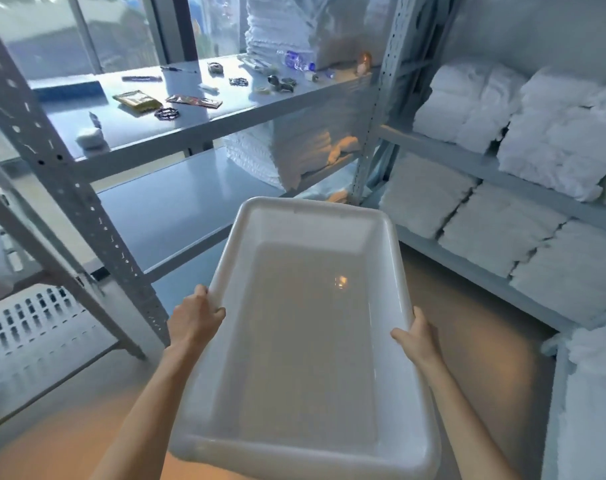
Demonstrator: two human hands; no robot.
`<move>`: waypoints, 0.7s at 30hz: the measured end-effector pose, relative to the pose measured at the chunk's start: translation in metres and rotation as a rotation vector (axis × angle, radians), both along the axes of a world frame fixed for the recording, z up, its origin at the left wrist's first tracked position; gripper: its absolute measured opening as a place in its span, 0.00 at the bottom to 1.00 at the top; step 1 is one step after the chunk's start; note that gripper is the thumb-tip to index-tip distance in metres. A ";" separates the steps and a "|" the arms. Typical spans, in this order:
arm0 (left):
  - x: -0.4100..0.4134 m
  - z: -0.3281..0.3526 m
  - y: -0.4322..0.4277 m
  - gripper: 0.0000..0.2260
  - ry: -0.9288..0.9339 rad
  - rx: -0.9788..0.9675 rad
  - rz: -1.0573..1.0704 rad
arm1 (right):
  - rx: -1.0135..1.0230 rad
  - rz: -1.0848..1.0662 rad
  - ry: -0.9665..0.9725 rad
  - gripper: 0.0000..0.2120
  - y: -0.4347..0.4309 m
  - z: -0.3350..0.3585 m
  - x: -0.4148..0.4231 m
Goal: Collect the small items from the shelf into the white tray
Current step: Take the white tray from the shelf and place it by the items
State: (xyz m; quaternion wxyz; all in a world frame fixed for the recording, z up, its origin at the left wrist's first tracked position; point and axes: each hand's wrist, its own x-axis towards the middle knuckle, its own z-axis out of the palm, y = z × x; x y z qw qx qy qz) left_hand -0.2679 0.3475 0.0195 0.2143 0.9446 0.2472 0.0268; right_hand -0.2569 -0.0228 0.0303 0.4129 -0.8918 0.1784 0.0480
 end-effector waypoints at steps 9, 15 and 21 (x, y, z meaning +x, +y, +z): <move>0.009 -0.025 0.067 0.13 0.074 0.018 0.216 | -0.061 0.294 0.051 0.15 0.083 -0.018 0.128; 0.055 -0.028 0.074 0.14 0.104 -0.006 0.342 | -0.069 0.456 0.038 0.17 0.116 -0.026 0.222; 0.097 -0.031 0.080 0.15 0.119 -0.074 0.456 | -0.074 0.578 0.041 0.19 0.149 -0.026 0.306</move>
